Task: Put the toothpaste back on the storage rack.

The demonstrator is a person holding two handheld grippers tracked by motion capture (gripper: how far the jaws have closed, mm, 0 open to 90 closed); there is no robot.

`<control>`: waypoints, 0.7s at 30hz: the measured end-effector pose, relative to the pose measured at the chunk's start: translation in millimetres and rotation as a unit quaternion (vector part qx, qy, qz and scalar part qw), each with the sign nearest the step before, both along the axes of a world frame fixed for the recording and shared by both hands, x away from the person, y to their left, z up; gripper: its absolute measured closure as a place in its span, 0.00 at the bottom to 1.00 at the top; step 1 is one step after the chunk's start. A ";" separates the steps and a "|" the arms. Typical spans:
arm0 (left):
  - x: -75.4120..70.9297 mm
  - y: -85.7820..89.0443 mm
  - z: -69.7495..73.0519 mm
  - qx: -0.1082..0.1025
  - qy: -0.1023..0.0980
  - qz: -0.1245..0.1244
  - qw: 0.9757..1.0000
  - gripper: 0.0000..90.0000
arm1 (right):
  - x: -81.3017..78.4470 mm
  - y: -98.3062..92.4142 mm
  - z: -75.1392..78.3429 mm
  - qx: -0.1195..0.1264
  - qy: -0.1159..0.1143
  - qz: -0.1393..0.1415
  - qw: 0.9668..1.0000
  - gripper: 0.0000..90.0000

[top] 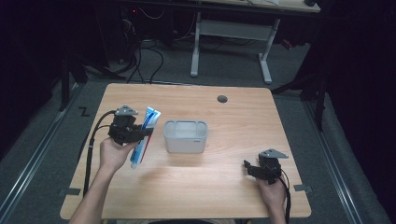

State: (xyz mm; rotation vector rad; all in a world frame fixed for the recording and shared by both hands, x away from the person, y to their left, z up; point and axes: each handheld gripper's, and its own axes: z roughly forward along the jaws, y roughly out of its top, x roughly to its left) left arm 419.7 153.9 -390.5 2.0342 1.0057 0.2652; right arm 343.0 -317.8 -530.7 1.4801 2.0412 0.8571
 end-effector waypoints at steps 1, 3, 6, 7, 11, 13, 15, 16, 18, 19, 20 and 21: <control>0.0 0.0 0.0 0.000 0.000 0.000 1.000 0.80 | 0.0 0.0 0.0 0.000 0.000 0.000 1.000 0.33; 0.6 -3.6 8.3 -0.009 -0.007 -0.007 1.000 0.80 | 0.1 -0.2 0.0 -0.001 -0.001 0.001 1.000 0.33; 0.6 -6.0 13.8 -0.019 -0.012 -0.012 1.000 0.80 | 0.1 -0.2 0.0 -0.001 -0.001 0.001 1.000 0.33; 0.9 -7.1 16.5 -0.023 -0.014 -0.015 1.000 0.80 | 0.1 -0.2 0.0 -0.001 -0.001 0.001 1.000 0.33; 3.0 -14.3 25.8 -0.036 -0.024 -0.020 0.999 0.80 | 0.1 -0.2 0.0 -0.001 -0.001 0.001 1.000 0.33; 4.6 -20.9 31.4 -0.038 -0.031 -0.025 0.999 0.80 | 0.0 0.0 0.0 0.000 0.000 0.000 1.000 0.33; 4.8 -23.2 33.1 -0.039 -0.033 -0.027 0.998 0.80 | 0.0 0.0 0.0 0.000 0.000 0.000 1.000 0.33; 5.1 -25.3 34.5 -0.042 -0.035 -0.029 0.998 0.80 | 0.1 -0.1 0.0 -0.001 -0.001 0.001 1.000 0.33; 7.5 -30.9 37.2 -0.049 -0.037 -0.036 0.997 0.80 | 0.1 -0.1 0.0 -0.001 -0.001 0.001 1.000 0.33; 8.3 -32.7 37.6 -0.050 -0.038 -0.038 0.997 0.80 | 0.0 0.0 0.0 0.000 0.000 0.000 1.000 0.33; 8.3 -32.7 37.6 -0.050 -0.038 -0.038 0.997 0.80 | 0.0 0.0 0.0 0.000 0.000 0.000 1.000 0.33; 9.1 -34.6 37.9 -0.051 -0.039 -0.039 0.997 0.80 | -0.1 0.1 0.0 0.000 0.000 0.000 1.000 0.33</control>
